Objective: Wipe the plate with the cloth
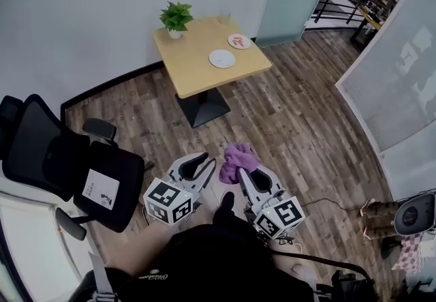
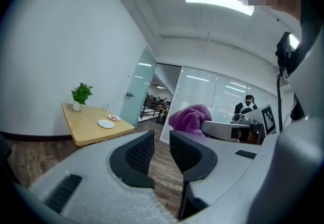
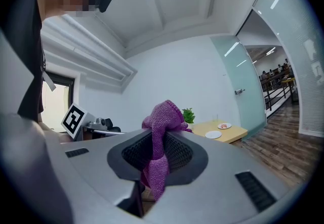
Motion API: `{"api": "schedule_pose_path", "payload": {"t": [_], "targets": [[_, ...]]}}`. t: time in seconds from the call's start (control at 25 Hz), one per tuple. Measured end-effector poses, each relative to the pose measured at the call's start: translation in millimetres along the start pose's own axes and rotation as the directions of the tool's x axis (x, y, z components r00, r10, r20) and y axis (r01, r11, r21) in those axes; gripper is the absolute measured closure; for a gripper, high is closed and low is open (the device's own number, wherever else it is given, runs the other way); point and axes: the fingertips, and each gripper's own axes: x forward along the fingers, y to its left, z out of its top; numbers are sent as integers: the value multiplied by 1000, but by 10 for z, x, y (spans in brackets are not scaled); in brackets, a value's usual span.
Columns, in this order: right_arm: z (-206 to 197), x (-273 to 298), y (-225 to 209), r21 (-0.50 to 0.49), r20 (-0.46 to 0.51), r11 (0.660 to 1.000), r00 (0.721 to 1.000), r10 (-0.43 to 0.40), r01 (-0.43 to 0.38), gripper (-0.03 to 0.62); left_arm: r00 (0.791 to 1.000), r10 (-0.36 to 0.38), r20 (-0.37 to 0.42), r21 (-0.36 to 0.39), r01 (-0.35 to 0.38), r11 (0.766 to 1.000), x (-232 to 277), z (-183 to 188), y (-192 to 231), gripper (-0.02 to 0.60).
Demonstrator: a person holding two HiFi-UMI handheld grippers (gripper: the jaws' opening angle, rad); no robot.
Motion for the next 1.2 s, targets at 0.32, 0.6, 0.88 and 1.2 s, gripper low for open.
{"api": "schedule_pose_path", "payload": {"t": [0.32, 0.6, 0.88, 1.2], "targets": [[349, 505, -1006, -11, -18, 996, 996, 87, -87, 539, 998, 67, 15, -12, -67, 998, 1119, 397, 363, 489], [553, 828, -1871, -18, -18, 991, 991, 129, -130, 539, 992, 119, 39, -2, -119, 993, 1931, 639, 607, 489], [585, 1318, -2286, 7, -19, 985, 985, 172, -171, 539, 982, 188, 38, -44, -186, 982, 2281, 669, 1041, 501], [587, 2170, -2609, 12, -40, 987, 987, 158, -157, 539, 978, 206, 44, -60, -203, 977, 2611, 869, 1865, 504]]}}
